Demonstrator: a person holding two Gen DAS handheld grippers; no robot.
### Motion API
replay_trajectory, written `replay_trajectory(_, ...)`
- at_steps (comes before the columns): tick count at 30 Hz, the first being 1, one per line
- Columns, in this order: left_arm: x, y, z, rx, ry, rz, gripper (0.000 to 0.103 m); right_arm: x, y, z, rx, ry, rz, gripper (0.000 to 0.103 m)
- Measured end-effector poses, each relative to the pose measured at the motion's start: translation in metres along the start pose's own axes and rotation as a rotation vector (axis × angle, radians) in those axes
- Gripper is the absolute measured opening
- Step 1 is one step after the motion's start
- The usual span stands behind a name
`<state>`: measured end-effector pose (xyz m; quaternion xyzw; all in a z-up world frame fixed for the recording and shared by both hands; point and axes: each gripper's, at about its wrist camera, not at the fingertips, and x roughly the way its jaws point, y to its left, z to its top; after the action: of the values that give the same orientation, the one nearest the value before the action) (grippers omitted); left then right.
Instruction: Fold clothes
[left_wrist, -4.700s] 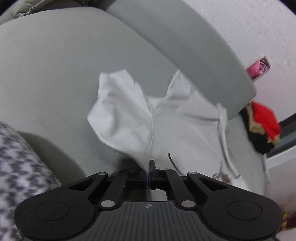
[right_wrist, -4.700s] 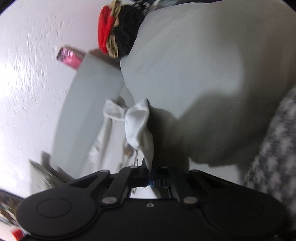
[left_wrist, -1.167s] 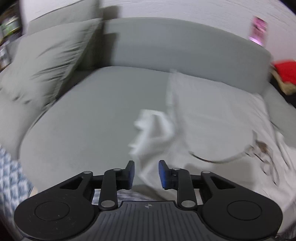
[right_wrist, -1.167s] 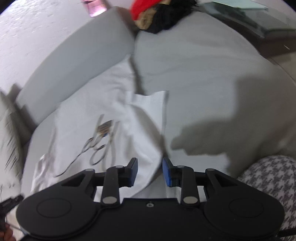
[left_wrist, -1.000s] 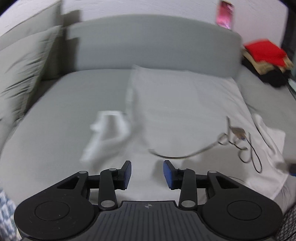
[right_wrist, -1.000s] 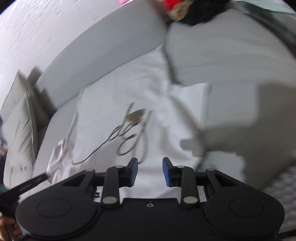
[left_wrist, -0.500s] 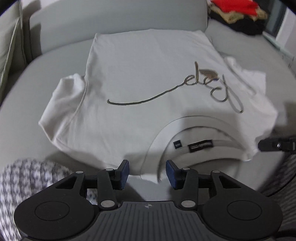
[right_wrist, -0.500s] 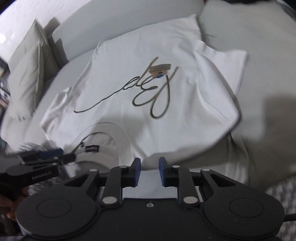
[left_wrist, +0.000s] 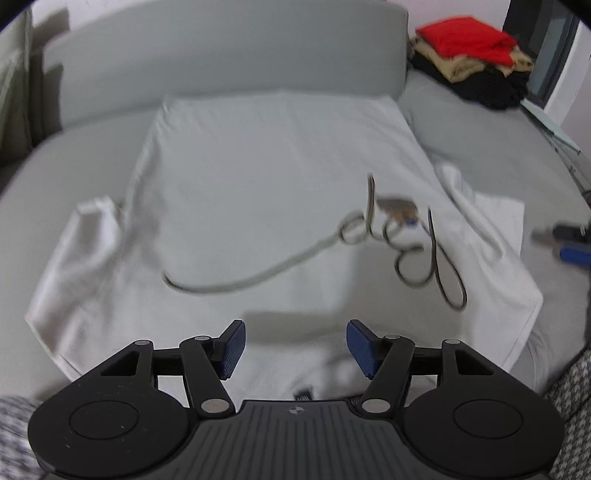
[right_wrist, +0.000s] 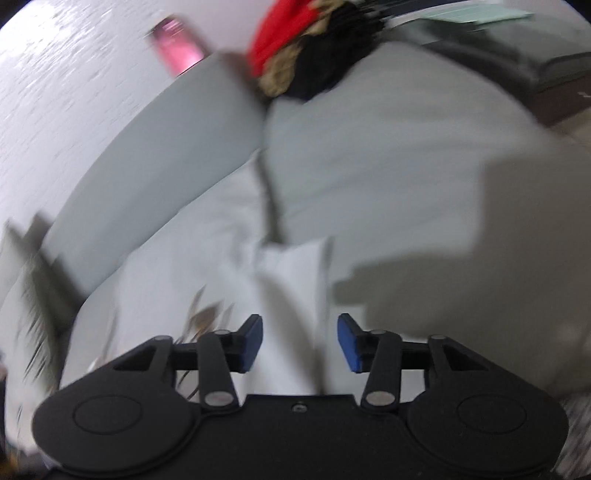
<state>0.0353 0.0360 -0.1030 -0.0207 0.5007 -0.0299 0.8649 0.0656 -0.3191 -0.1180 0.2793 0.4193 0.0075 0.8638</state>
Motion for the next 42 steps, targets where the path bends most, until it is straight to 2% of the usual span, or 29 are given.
replay_trajectory(1, 0.005, 0.000, -0.005, -0.001, 0.011, 0.005, 0.066, 0.002, -0.008, 0.007, 0.023, -0.020, -0.014, 0.035)
replay_trajectory(2, 0.005, 0.000, -0.009, 0.006, -0.011, 0.012, 0.067, 0.004, -0.015, 0.013, 0.046, -0.036, -0.026, 0.035)
replay_trajectory(6, 0.003, 0.000, -0.013, 0.017, -0.023, 0.015, 0.070, 0.032, -0.028, 0.035, 0.104, -0.019, 0.010, 0.033)
replay_trajectory(12, 0.006, 0.002, -0.011, 0.010, -0.020, 0.014, 0.075, 0.069, -0.021, 0.045, 0.065, -0.012, -0.008, 0.032)
replay_trajectory(14, 0.006, 0.002, -0.011, 0.012, -0.022, 0.014, 0.075, 0.071, -0.014, 0.042, 0.024, -0.021, -0.038, 0.004)
replay_trajectory(16, 0.005, 0.002, -0.011, 0.013, -0.023, 0.013, 0.075, 0.065, -0.007, 0.037, -0.007, -0.048, -0.060, 0.002)
replay_trajectory(19, 0.004, 0.001, -0.013, 0.021, -0.027, 0.017, 0.075, 0.032, 0.003, 0.027, -0.043, -0.226, -0.161, 0.002)
replay_trajectory(22, 0.004, -0.003, -0.015, 0.039, -0.036, 0.026, 0.075, 0.006, 0.005, 0.015, -0.072, -0.341, -0.319, 0.002)
replay_trajectory(29, 0.005, -0.004, -0.016, 0.061, -0.047, 0.038, 0.075, 0.026, 0.014, 0.007, -0.191, -0.280, -0.504, 0.002)
replay_trajectory(31, -0.004, -0.004, -0.016, 0.069, -0.068, 0.060, 0.069, 0.030, 0.021, 0.012, -0.233, -0.246, -0.525, 0.007)
replay_trajectory(33, -0.016, -0.003, -0.016, 0.074, -0.103, 0.085, 0.069, 0.020, 0.026, 0.014, -0.228, -0.225, -0.501, 0.028)
replay_trajectory(34, -0.024, -0.001, -0.016, 0.072, -0.126, 0.089, 0.069, 0.011, 0.028, 0.015, -0.211, -0.230, -0.486, 0.048)
replay_trajectory(35, -0.030, 0.002, -0.017, 0.068, -0.150, 0.097, 0.069, 0.001, 0.032, 0.013, -0.205, -0.255, -0.475, 0.054)
replay_trajectory(38, -0.040, 0.012, -0.021, 0.049, -0.209, 0.153, 0.068, -0.019, 0.053, -0.005, -0.268, -0.298, -0.388, 0.053)
replay_trajectory(39, -0.037, 0.017, -0.021, 0.032, -0.208, 0.178, 0.065, -0.019, 0.058, -0.013, -0.282, -0.266, -0.318, 0.047)
replay_trajectory(40, -0.032, 0.021, -0.021, 0.008, -0.193, 0.189, 0.050, -0.017, 0.064, -0.020, -0.293, -0.229, -0.249, 0.037)
replay_trajectory(41, -0.027, 0.026, -0.020, -0.017, -0.175, 0.198, 0.041, -0.010, 0.067, -0.028, -0.285, -0.161, -0.187, 0.025)
replay_trajectory(42, -0.022, 0.031, -0.021, -0.040, -0.152, 0.198, 0.030, -0.002, 0.071, -0.036, -0.277, -0.095, -0.129, 0.021)
